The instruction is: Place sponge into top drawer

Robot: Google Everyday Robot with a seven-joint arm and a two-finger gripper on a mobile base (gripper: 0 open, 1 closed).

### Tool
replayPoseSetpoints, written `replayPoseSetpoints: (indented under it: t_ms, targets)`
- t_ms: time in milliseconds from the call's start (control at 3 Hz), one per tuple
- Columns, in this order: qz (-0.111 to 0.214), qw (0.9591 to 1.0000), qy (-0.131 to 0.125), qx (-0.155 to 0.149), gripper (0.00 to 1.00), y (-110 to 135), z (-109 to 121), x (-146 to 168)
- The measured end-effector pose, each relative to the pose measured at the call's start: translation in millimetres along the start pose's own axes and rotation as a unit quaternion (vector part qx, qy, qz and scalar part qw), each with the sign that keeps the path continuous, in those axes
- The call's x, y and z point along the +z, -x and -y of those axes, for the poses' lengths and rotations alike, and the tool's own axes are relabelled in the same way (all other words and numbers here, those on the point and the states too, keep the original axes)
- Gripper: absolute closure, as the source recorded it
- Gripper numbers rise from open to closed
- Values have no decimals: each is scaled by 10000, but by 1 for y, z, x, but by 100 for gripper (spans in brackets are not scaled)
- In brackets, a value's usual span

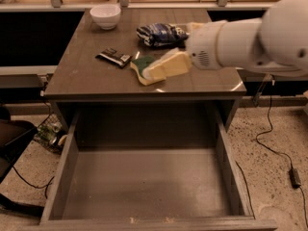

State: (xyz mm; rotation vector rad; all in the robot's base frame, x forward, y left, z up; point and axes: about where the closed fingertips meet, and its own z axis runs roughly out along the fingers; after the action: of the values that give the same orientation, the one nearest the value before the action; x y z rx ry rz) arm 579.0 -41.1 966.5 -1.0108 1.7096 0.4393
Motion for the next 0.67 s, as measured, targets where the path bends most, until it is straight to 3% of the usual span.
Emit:
replayPoseSetpoints:
  t_ms: [667]
  targets:
    - [30,9997,7,-241,0,-18,12,96]
